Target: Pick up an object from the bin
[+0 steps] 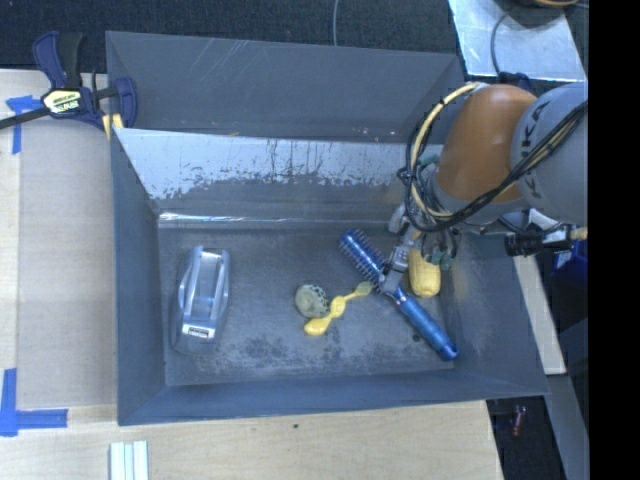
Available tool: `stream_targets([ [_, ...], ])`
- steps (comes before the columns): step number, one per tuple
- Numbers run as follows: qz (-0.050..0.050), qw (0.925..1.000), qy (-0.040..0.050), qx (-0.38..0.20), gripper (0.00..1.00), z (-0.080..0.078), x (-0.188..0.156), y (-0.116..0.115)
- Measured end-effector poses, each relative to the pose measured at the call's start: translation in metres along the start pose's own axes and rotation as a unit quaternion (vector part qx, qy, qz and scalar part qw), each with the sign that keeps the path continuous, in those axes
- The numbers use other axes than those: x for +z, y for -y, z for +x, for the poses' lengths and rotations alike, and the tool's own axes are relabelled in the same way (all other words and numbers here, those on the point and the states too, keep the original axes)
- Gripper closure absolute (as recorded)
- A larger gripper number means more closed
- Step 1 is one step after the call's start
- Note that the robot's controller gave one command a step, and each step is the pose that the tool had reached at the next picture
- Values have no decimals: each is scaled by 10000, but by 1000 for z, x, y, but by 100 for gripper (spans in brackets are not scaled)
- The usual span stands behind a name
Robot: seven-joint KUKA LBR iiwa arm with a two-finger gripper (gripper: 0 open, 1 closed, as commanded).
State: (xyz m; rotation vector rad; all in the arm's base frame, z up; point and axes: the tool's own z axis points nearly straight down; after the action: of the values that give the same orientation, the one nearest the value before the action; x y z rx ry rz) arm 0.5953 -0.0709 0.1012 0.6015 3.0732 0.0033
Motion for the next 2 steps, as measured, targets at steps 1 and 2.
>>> stream_targets([
  [1, -10, 9544, 22, 2984, 0, 22, 29, -3],
  [2, -1, 9816, 11, 1908, 100, 22, 32, -28],
])
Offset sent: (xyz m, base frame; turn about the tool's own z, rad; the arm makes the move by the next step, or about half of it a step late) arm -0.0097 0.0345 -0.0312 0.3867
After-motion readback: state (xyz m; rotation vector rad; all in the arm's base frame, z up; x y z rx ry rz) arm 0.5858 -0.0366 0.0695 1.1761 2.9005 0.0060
